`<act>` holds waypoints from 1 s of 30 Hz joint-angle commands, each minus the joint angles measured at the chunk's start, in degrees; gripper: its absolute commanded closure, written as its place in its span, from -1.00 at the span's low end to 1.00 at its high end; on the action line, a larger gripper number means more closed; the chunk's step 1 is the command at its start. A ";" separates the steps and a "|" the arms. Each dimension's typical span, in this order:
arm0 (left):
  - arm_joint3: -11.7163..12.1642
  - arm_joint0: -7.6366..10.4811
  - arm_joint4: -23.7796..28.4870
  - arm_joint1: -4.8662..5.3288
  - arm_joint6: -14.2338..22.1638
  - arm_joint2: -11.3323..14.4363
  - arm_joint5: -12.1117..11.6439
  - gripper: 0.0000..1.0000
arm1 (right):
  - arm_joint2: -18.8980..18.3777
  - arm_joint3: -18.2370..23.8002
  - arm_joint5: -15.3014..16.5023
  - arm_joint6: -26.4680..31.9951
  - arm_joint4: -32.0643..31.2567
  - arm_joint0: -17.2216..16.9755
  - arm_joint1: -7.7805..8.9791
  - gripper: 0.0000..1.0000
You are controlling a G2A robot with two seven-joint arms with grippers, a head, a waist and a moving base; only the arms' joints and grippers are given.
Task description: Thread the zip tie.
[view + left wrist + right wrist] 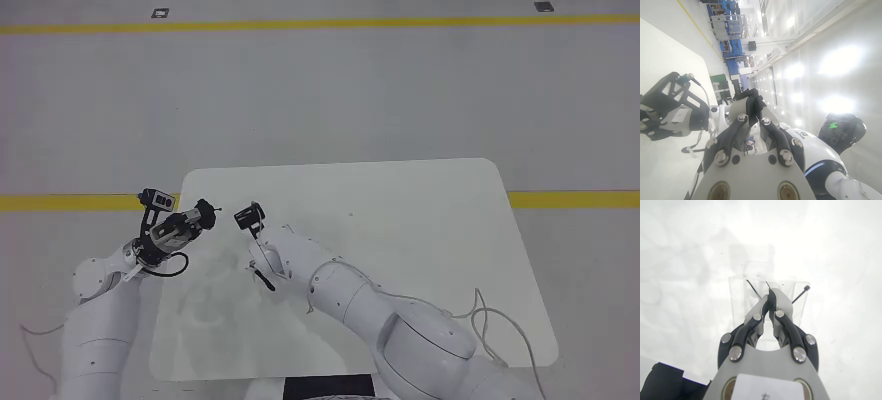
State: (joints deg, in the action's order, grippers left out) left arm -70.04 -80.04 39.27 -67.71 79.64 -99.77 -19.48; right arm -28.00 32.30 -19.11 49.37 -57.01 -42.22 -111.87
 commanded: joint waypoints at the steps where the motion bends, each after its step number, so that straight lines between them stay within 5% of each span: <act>1: 0.00 0.00 0.00 0.00 0.00 0.00 0.00 1.00 | -0.09 0.39 -0.26 0.08 -0.12 -0.02 0.06 1.00; 9: 0.00 0.00 0.00 0.00 0.00 0.00 0.00 1.00 | -0.87 1.36 0.00 0.73 -0.90 -0.42 0.28 1.00; 10: 0.00 0.00 0.00 0.00 0.00 0.00 0.00 1.00 | -0.92 1.42 0.33 0.83 -1.00 -0.52 0.29 0.94; 12: 0.00 0.00 0.00 0.00 0.00 0.00 0.00 1.00 | -0.99 1.40 0.96 0.95 -1.08 -0.66 0.28 0.48; 15: 0.00 0.00 0.00 0.00 0.00 0.00 0.00 1.00 | -1.07 1.23 1.59 0.99 -1.21 -0.73 0.22 0.28; 30: 0.00 0.00 0.00 0.00 0.00 0.00 0.00 1.00 | -0.84 -0.10 3.59 0.66 -0.52 -0.75 -0.06 0.40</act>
State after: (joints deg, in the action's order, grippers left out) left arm -70.04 -80.04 39.27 -67.71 79.64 -99.77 -19.48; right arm -28.89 32.23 -15.60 50.00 -57.59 -42.95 -111.92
